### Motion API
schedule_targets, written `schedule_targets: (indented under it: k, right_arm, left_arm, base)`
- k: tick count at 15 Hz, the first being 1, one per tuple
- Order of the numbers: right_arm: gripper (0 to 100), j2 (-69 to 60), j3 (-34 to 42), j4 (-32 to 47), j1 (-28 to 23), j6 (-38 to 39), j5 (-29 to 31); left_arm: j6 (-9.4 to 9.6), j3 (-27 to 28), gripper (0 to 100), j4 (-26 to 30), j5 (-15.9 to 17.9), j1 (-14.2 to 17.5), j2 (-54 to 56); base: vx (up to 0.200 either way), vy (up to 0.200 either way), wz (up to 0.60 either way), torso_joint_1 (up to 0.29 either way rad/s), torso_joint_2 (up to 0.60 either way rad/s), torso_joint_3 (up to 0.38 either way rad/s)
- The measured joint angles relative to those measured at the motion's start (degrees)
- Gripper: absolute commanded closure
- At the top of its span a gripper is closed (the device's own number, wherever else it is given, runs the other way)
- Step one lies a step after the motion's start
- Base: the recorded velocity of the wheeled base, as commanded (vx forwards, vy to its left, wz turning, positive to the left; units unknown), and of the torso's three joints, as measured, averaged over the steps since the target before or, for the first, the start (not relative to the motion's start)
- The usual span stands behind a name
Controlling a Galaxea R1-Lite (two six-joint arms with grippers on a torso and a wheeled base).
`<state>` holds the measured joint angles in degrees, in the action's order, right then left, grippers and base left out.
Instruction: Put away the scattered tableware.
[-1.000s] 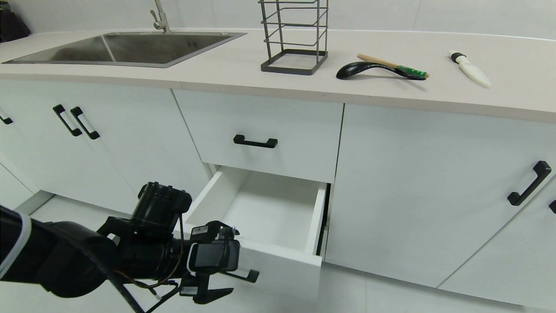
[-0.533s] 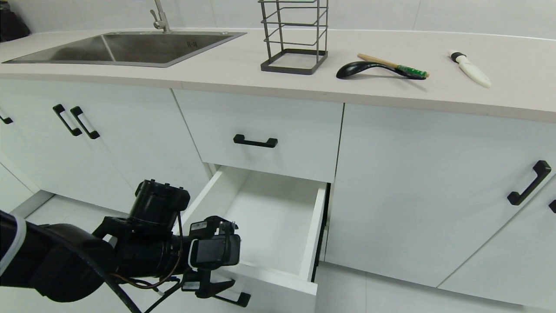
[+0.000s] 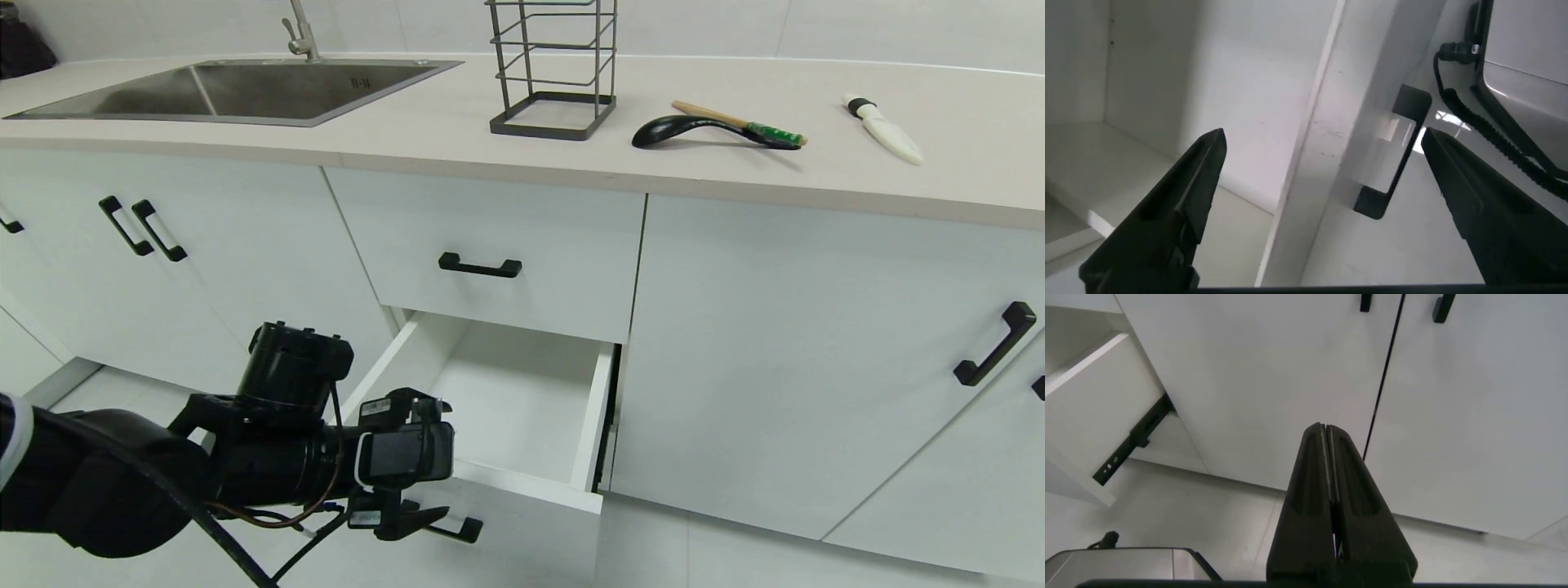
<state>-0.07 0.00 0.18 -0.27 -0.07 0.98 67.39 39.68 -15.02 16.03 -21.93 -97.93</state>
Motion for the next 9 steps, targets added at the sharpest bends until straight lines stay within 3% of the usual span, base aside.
schedule_targets:
  k: [2, 3, 4, 6, 7, 8, 9]
  right_arm:
    - [100, 0.0, 0.0, 0.0, 0.0, 0.0, -0.1]
    - [100, 0.0, 0.0, 0.0, 0.0, 0.0, -0.1]
    - [100, 0.0, 0.0, 0.0, 0.0, 0.0, -0.1]
    - [100, 0.0, 0.0, 0.0, 0.0, 0.0, -0.1]
    - [100, 0.0, 0.0, 0.0, 0.0, 0.0, -0.1]
    - [100, 0.0, 0.0, 0.0, 0.0, 0.0, -0.1]
    - [100, 0.0, 0.0, 0.0, 0.0, 0.0, -0.1]
  left_arm:
    - [-0.69, 0.8, 0, 0.4, 0.1, -2.8, 4.3]
    - [-2.94, 1.0, 0, 1.1, 0.0, -5.2, 7.3]
    - [-7.14, 1.2, 0, 2.2, -0.2, -7.6, 10.7]
    - [-24.00, 1.5, 0, 3.3, -1.6, -10.6, 17.9]
    - [-33.98, 1.8, 0, 3.6, -2.4, -10.7, 21.6]
    - [-42.33, 1.9, 0, 3.9, -2.8, -9.1, 25.0]
    - [-47.31, 2.0, 0, 3.9, -2.9, -7.3, 27.9]
  base:
    - [0.000, 0.000, 0.00, 0.000, 0.00, 0.000]
    - [0.000, 0.000, 0.00, 0.000, 0.00, 0.000]
    - [0.000, 0.000, 0.00, 0.000, 0.00, 0.000]
    - [0.000, 0.000, 0.00, 0.000, 0.00, 0.000]
    - [0.000, 0.000, 0.00, 0.000, 0.00, 0.000]
    - [0.000, 0.000, 0.00, 0.000, 0.00, 0.000]
    - [0.000, 0.000, 0.00, 0.000, 0.00, 0.000]
